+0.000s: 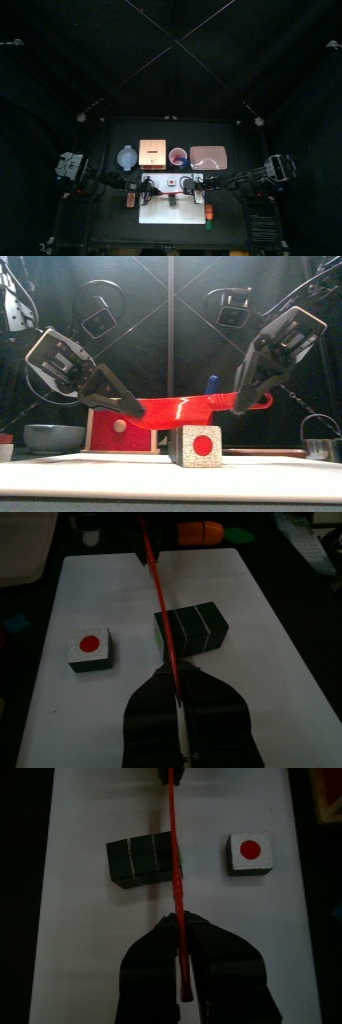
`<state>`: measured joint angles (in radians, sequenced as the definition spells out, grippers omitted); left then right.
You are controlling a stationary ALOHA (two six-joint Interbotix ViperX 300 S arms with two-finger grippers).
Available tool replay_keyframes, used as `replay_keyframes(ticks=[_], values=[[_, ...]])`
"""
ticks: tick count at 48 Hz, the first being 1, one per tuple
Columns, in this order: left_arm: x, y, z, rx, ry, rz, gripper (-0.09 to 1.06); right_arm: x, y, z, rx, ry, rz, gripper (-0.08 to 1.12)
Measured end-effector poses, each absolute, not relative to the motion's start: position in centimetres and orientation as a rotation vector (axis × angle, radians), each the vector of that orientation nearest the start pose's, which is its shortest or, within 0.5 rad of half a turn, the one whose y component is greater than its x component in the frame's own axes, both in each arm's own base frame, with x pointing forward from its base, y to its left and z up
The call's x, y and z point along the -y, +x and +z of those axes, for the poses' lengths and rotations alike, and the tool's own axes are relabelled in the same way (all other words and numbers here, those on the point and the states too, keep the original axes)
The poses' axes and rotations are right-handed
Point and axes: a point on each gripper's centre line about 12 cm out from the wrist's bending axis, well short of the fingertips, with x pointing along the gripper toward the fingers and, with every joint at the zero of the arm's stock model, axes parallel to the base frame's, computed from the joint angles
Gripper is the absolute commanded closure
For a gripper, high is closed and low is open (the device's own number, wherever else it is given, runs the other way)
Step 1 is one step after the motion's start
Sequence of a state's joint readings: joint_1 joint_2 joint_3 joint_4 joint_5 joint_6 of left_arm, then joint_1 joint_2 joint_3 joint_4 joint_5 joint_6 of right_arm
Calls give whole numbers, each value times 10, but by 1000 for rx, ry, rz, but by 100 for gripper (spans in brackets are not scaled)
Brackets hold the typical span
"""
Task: Cut the sushi into 4 pieces with the knife
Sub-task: Cut the sushi into 4 pieces
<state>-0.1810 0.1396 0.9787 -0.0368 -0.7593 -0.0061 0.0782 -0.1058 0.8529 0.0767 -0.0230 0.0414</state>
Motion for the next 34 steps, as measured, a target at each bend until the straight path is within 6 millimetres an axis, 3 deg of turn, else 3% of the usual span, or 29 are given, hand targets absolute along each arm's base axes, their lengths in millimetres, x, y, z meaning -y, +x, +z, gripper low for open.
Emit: replay_keyframes(ticks=[34], values=[[85, 346, 115, -316, 7, -214, 79, -29, 335, 130, -784, 93, 28, 92]])
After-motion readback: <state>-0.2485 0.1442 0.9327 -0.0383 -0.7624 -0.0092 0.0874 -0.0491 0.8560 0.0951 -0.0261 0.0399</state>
